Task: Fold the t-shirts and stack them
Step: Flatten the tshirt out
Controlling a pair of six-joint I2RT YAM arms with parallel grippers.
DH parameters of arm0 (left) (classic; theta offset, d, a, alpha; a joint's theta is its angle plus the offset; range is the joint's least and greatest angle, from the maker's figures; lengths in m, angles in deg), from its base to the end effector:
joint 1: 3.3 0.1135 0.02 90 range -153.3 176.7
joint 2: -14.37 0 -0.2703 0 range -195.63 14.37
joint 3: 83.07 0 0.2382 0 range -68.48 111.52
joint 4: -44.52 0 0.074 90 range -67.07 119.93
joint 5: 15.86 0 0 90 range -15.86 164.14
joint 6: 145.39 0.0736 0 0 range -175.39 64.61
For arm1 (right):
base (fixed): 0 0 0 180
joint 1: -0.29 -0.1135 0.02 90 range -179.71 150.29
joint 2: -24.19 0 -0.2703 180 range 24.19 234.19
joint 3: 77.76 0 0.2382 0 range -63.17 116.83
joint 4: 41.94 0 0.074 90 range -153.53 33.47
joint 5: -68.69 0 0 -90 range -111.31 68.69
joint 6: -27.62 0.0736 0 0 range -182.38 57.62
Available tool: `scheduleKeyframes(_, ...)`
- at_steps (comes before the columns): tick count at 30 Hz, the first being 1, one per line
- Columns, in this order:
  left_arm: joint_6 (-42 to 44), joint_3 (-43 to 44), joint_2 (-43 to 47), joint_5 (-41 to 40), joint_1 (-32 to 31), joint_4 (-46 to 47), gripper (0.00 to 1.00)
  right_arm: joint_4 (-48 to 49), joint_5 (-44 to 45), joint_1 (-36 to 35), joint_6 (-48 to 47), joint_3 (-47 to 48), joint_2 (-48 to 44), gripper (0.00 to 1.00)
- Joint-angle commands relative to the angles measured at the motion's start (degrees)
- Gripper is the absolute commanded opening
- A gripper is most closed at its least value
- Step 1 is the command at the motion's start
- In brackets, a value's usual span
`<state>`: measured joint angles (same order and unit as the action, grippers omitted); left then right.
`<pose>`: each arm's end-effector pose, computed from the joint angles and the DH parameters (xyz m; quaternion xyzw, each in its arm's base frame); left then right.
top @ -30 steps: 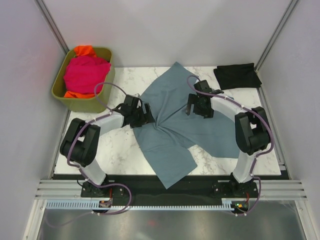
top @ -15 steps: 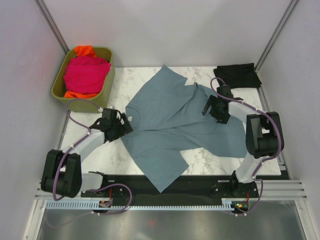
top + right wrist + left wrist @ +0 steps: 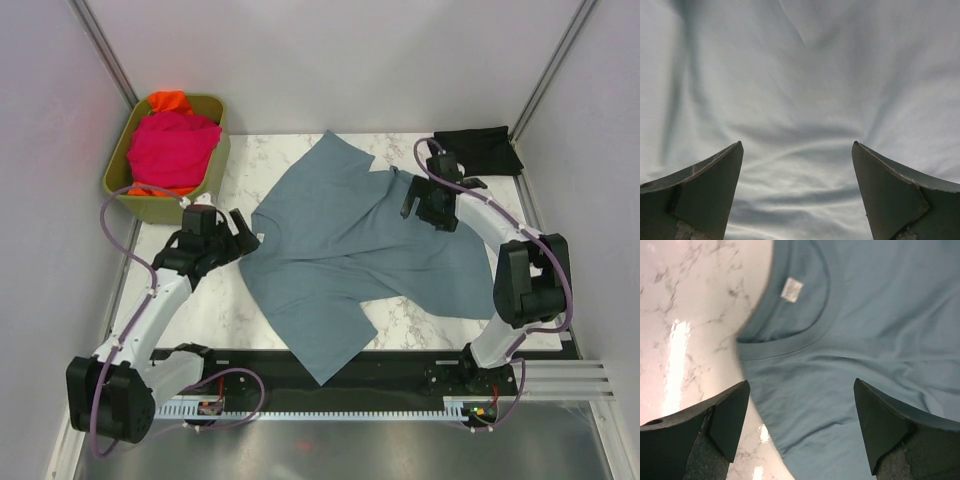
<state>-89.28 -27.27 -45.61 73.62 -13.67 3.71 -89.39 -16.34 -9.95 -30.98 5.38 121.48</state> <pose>0.2231 -0.0402 0.2258 -0.1900 0.9041 -0.1403 0.3561 0.3508 0.0569 0.1938 0.1883 0.9501 0.0478 0.2440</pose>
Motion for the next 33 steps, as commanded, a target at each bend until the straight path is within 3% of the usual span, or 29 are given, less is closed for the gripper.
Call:
scheduleKeyframes(1,7.0,7.1,2.1,5.9,-1.5,-4.3,0.92,-2.6,6.0,0.0,-4.7,8.2,-1.8,0.98)
scheduleKeyframes(7,16.3,6.0,10.6,5.6,-1.8,-7.7,0.91,-4.8,11.9,0.0,-7.5,18.5,9.1,0.77)
scheduleKeyframes(10,16.2,5.3,13.0,5.3,-1.8,-8.3,0.92,-5.5,11.9,0.0,-7.6,22.8,13.6,0.68)
scheduleKeyframes(19,17.2,5.5,10.5,7.6,-1.8,-7.3,0.91,-6.8,12.7,-0.2,-8.2,29.4,21.0,0.65)
scheduleKeyframes(33,17.2,5.2,11.2,8.3,-1.8,-7.1,0.9,-7.0,15.0,-0.7,-9.0,31.1,26.1,0.61)
